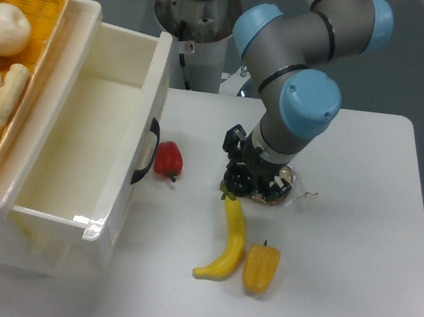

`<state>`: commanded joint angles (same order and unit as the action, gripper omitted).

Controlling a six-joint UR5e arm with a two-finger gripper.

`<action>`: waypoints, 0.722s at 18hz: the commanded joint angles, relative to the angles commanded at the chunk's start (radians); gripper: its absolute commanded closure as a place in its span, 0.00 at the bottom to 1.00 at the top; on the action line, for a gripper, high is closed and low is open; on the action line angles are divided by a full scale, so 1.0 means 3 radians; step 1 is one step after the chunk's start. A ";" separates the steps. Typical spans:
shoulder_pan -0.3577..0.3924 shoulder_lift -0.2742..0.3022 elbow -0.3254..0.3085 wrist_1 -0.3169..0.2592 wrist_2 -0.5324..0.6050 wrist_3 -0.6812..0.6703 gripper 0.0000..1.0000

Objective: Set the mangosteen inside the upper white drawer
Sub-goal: 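Grasp the dark mangosteen beside the bagged bread with the gripper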

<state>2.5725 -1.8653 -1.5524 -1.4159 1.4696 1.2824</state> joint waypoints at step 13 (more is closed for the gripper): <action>-0.0071 0.0404 0.0010 -0.0133 -0.0383 -0.0827 0.69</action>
<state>2.5511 -1.7443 -1.5493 -1.4557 1.3547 1.0342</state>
